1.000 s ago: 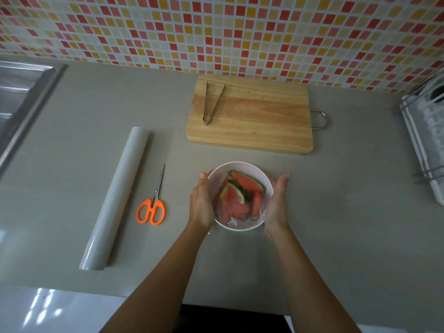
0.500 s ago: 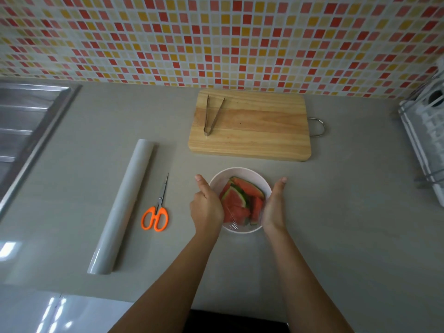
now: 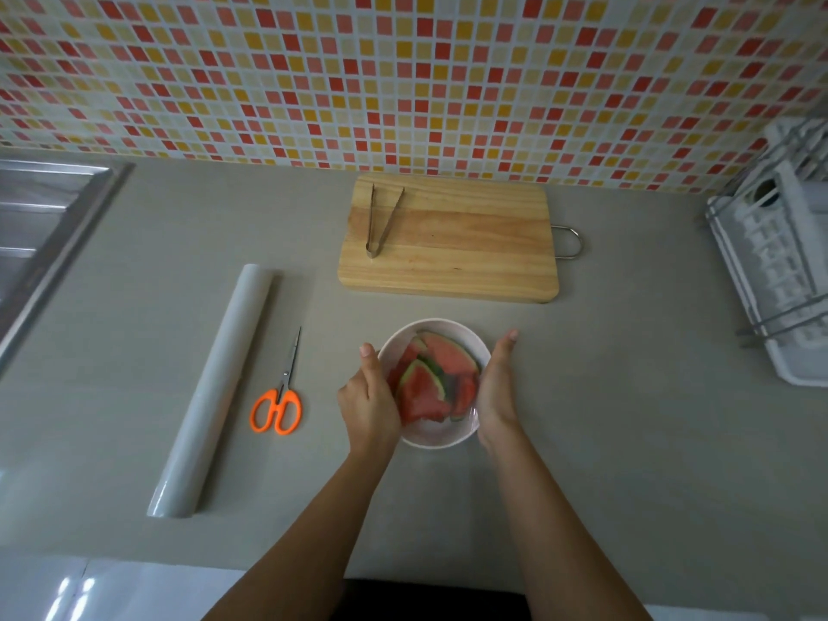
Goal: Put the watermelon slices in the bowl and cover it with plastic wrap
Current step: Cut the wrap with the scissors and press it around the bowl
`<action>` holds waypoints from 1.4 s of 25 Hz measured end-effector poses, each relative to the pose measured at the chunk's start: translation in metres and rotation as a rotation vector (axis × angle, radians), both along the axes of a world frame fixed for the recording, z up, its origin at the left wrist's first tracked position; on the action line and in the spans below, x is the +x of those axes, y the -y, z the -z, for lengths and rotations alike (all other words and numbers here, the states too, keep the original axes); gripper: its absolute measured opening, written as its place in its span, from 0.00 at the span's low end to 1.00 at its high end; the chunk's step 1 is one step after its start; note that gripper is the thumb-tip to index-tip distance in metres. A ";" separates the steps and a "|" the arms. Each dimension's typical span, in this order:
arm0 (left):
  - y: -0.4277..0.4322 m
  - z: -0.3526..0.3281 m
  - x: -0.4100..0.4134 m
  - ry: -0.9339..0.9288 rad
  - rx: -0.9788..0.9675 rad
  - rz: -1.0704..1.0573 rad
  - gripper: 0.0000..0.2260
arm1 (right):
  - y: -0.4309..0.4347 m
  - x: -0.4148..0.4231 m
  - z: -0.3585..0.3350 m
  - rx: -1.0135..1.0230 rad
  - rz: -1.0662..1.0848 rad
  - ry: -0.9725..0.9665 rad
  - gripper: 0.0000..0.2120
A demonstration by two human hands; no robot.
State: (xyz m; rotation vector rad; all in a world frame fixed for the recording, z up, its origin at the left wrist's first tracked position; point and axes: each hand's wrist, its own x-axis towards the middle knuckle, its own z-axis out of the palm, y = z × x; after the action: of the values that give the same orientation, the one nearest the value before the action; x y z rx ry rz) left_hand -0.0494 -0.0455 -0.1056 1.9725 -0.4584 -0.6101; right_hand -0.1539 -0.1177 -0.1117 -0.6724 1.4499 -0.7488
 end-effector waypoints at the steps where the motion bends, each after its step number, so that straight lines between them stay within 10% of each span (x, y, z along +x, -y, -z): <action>1: -0.002 0.002 0.001 0.005 -0.006 -0.014 0.28 | -0.001 0.002 -0.002 0.004 -0.007 -0.039 0.37; 11: -0.005 0.001 0.011 0.070 -0.129 -0.092 0.29 | 0.003 0.019 -0.024 0.063 -0.166 -0.294 0.48; 22: 0.011 -0.015 0.029 -0.155 -0.053 -0.019 0.26 | -0.003 0.013 -0.035 0.098 -0.097 0.254 0.38; 30: 0.006 -0.009 0.023 -0.184 -0.018 -0.064 0.26 | 0.001 0.017 -0.030 0.230 -0.014 0.120 0.40; 35: 0.007 -0.004 0.030 -0.145 0.032 -0.049 0.28 | -0.002 0.015 -0.026 0.017 0.081 -0.458 0.36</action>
State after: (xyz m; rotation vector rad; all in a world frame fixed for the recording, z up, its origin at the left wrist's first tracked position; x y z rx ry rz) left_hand -0.0198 -0.0525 -0.1020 1.9477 -0.3116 -0.7275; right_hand -0.1393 -0.1154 -0.0855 -0.8106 1.9069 -0.6691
